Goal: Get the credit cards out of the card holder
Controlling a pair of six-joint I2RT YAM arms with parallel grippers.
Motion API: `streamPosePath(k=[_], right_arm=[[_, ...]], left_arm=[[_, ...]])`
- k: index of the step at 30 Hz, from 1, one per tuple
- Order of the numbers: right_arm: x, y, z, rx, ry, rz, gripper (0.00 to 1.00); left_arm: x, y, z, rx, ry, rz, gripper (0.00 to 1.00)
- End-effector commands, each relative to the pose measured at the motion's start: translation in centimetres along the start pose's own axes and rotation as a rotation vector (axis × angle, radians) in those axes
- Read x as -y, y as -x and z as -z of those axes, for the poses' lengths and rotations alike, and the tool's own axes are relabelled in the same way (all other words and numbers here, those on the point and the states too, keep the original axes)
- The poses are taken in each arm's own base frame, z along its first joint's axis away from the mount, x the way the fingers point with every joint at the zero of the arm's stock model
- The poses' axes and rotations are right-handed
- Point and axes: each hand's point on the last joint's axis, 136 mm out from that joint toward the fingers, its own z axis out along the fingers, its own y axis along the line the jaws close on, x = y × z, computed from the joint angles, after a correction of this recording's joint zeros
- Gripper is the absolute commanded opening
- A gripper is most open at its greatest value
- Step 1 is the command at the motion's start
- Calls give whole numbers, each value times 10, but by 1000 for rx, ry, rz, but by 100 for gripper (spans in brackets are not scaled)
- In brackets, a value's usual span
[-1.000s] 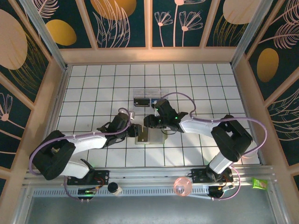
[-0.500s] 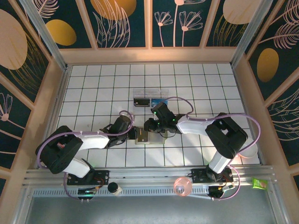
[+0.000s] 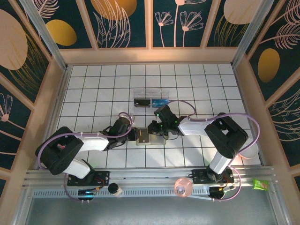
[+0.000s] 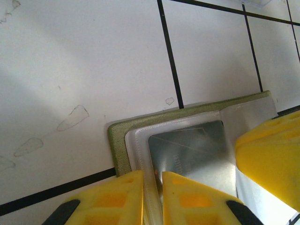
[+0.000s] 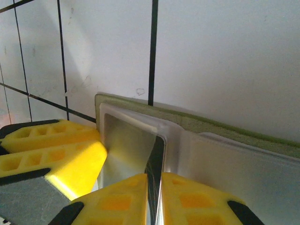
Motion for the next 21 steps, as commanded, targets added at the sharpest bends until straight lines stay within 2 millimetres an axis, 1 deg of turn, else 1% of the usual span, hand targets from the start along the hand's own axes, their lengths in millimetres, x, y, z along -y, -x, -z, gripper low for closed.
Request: streamPosePath(k=[1,5,8,15,18,21], right_arm=[[5,-1,-5,-15,10,-32,16],[9,-1,-6,-14,-8,-40,14],[7,-1,-7,-17,-2,-36,14],[9,-3,-14,-40,-3,-41,17],[11,-3,-14,-38,-15,-49,11],[17,-1,-12,-23,-50,-52,8]], left_arm=[[-24,-43,-1,-151,59,30,16],[-24,-44,-2,-157,56,32,15],[-23,-44,-3,-158,51,31,15],[-20,-45,-4,-167,36,25,13],[-21,-46,-4,-167,39,29,13],[-22,-45,-3,-162,45,31,13]])
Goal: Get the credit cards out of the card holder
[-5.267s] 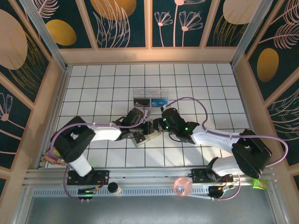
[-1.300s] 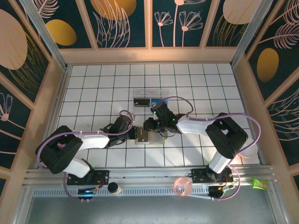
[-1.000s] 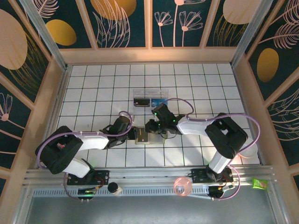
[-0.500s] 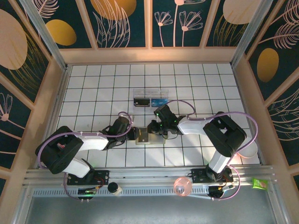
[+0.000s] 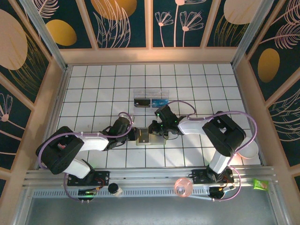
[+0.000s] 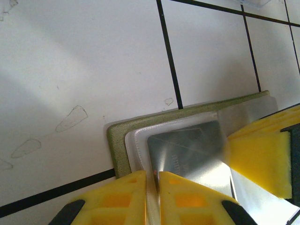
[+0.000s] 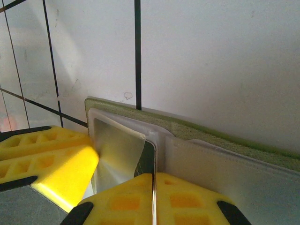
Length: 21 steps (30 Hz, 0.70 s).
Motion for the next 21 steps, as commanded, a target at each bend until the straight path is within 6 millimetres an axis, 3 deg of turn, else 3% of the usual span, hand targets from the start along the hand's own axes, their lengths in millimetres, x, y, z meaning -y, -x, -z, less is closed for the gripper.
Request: streamPosePath(k=[1,14,21], right_arm=[[14,2,-3,12,-68,-15,6],[34,10,18,114,-220,43,2],[-9,11,25,149,-77,164,23]], left_arm=[[-23,-44,-2,-157,56,27,12],[-25,-44,-2,-155,64,30,10],[-27,-46,-4,-162,72,31,10]])
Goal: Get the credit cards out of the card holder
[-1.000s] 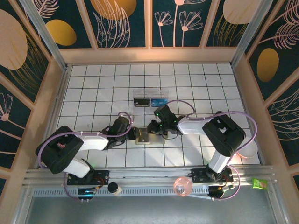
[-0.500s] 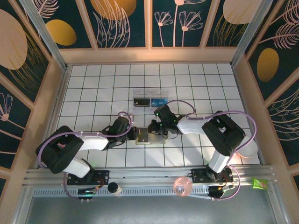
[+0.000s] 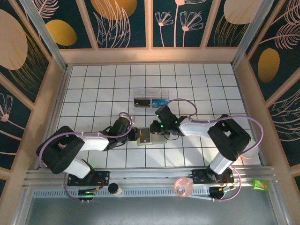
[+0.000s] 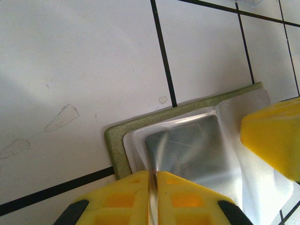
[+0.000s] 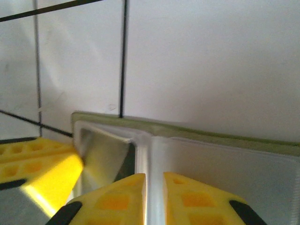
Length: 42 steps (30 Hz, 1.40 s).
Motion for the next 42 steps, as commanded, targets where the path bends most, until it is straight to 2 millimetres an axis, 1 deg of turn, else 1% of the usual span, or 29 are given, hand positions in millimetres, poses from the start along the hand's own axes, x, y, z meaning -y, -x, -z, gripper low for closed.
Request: streamPosePath(k=[1,7,13,23,31,37,39,42], right_arm=[[-16,4,10,34,69,47,27],[-32,1,10,-11,214,2,37],[-37,-1,4,-42,238,-1,37],[-31,-5,-3,-65,185,-13,37],[-40,-7,-6,-83,205,6,37],[-34,-10,-13,-104,163,-9,37],[-32,-11,-15,-111,151,-12,37],[-31,-14,-18,-123,138,-14,39]], left_arm=[[-30,-44,-3,-157,89,29,10],[-29,-43,-3,-156,87,26,10],[-28,-43,-2,-153,85,25,10],[-29,-43,-2,-154,84,23,10],[-29,-43,-2,-153,83,19,10],[-28,-43,-1,-152,81,19,10],[-27,-41,-1,-147,79,20,12],[-27,-40,1,-139,79,17,18]])
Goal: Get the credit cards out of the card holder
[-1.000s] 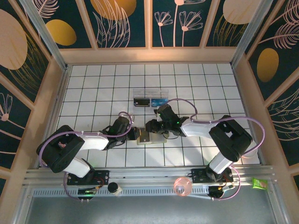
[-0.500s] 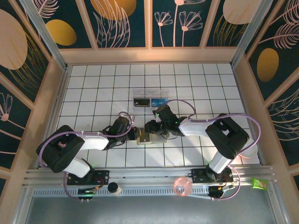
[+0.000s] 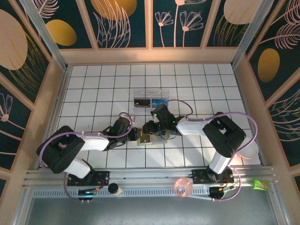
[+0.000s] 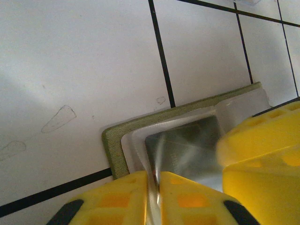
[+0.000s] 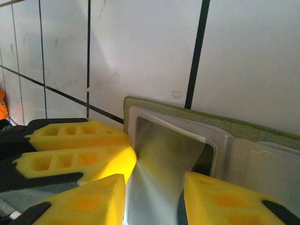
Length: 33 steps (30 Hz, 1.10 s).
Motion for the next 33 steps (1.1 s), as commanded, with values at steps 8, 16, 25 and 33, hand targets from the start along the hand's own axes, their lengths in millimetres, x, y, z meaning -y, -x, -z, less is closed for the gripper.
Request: streamPosePath(k=[8,16,25,33], right_arm=[[20,-2,8,46,-183,-27,40],[29,0,18,93,-272,-34,41],[-8,15,38,175,-167,84,48],[9,12,44,114,-113,87,33]], left_arm=[[-29,-37,5,-120,90,25,27],[-32,-35,6,-113,94,32,28],[-17,-20,17,-68,58,13,31],[26,6,24,-18,-19,-80,23]])
